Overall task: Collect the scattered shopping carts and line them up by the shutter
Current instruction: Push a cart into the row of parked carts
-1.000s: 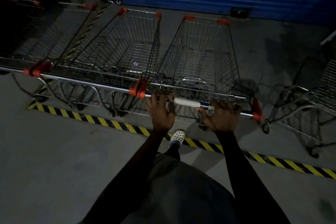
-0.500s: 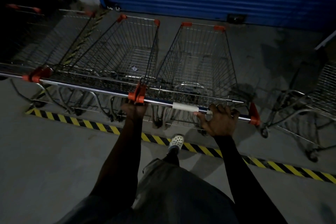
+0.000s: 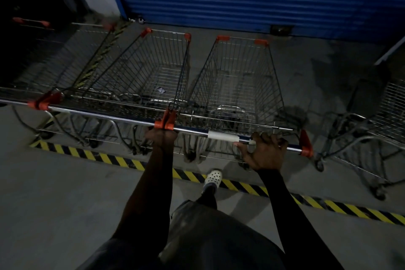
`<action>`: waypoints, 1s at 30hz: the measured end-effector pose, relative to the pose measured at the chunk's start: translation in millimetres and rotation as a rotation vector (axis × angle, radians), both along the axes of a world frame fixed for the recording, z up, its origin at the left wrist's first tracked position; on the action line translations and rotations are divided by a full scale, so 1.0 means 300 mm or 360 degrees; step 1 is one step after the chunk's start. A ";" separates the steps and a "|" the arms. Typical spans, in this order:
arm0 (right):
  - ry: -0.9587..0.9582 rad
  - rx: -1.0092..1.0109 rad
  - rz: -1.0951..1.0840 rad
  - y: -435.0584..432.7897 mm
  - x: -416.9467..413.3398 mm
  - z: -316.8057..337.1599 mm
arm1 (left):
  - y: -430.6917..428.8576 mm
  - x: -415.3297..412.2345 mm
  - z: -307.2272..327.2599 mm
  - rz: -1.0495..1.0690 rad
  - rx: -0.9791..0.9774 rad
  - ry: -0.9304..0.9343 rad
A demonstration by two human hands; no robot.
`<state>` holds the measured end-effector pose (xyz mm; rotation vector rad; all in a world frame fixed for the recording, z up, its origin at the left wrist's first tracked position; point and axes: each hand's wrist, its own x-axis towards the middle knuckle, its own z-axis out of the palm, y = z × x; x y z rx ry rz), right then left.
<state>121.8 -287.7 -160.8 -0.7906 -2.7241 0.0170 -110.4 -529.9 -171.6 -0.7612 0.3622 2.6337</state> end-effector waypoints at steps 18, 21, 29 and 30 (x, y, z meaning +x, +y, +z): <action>0.0085 0.0043 0.0009 0.005 -0.002 -0.031 | 0.231 0.513 0.055 -0.0472 -0.2997 0.2379; 0.0103 0.0063 0.0005 0.006 -0.002 -0.034 | 0.231 0.505 0.059 -0.0413 -0.2998 0.2337; 0.0169 0.0031 -0.0008 0.001 -0.001 -0.028 | 0.250 0.506 0.068 -0.0365 -0.3065 0.2263; 0.0182 0.0029 -0.0006 0.002 -0.001 -0.030 | 0.250 0.506 0.072 -0.0355 -0.3071 0.2261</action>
